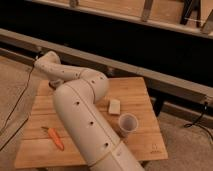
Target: Drag the ceramic bowl in a circle
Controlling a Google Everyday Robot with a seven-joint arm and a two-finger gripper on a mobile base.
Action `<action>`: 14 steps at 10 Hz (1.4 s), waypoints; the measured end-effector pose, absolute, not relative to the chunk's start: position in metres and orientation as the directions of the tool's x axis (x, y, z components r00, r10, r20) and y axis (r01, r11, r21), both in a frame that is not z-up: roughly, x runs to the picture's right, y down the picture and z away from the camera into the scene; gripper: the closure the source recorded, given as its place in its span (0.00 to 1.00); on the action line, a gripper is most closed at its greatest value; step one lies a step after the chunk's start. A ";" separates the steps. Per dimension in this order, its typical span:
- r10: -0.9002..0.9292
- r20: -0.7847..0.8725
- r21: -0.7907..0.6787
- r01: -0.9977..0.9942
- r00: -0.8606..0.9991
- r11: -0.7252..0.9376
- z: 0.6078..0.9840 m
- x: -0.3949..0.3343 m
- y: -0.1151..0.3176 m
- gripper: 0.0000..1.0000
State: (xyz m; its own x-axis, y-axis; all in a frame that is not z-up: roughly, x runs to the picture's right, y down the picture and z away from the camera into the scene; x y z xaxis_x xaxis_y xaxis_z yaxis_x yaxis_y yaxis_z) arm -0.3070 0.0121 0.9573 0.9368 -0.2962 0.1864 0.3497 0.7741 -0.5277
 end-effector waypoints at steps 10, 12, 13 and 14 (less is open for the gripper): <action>-0.400 0.385 -0.503 0.552 0.832 0.665 0.899 -0.367 0.073 1.00; -0.403 0.411 -0.506 0.573 0.818 0.645 0.885 -0.361 0.089 1.00; -0.401 0.420 -0.512 0.578 0.814 0.635 0.879 -0.355 0.097 1.00; -0.398 0.425 -0.519 0.579 0.813 0.629 0.875 -0.349 0.103 1.00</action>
